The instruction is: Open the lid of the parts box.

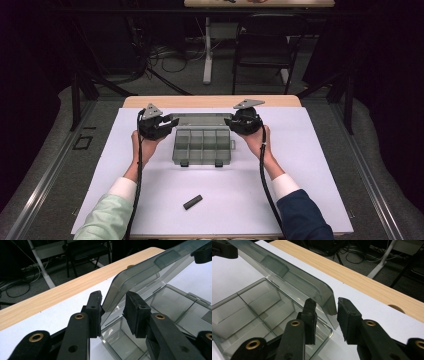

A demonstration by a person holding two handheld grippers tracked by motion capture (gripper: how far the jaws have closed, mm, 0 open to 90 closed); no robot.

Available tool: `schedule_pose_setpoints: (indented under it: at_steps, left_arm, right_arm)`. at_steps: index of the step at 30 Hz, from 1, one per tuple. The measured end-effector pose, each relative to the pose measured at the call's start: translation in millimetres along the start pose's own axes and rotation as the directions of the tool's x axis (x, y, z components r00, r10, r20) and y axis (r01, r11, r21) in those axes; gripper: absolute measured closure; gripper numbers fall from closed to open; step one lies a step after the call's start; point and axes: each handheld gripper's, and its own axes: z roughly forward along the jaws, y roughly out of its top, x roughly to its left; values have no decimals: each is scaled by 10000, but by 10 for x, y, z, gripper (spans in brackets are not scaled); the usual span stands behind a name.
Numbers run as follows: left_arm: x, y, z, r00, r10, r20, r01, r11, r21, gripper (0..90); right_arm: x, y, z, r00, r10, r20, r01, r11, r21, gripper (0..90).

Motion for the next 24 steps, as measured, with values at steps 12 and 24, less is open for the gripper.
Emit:
schedule_pose_setpoints:
  at_steps: [12, 24]
  left_arm:
    - [63, -21, 87, 9994, -347, 53, 347, 9994, 69, 670]
    - [104, -87, 193, 9978, -669, -28, 669, 9975, 228, 688]
  right_arm:
    - [-71, -27, 92, 9990, 452, -43, -451, 9989, 121, 701]
    - [-125, -42, 185, 9968, 794, 39, -795, 9964, 293, 718]
